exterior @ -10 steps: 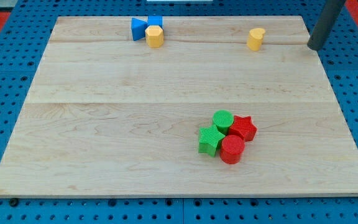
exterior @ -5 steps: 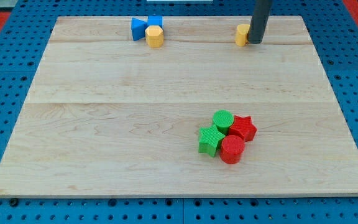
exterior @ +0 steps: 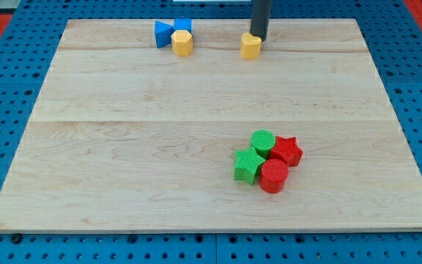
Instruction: Move yellow heart towards top center of the board
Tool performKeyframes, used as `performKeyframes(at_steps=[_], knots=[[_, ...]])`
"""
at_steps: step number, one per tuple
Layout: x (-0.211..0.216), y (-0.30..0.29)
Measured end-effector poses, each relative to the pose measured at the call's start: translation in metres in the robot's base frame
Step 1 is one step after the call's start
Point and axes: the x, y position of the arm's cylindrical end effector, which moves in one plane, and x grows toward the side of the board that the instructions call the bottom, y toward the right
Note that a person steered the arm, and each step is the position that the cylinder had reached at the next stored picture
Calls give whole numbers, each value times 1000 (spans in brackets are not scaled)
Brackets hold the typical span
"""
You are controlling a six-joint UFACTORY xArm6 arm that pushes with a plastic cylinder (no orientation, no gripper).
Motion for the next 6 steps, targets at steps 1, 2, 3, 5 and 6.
performKeyframes(at_steps=[1, 2, 3, 5, 6], knots=[[4, -6], [5, 30], [22, 44], [26, -1], [26, -27]])
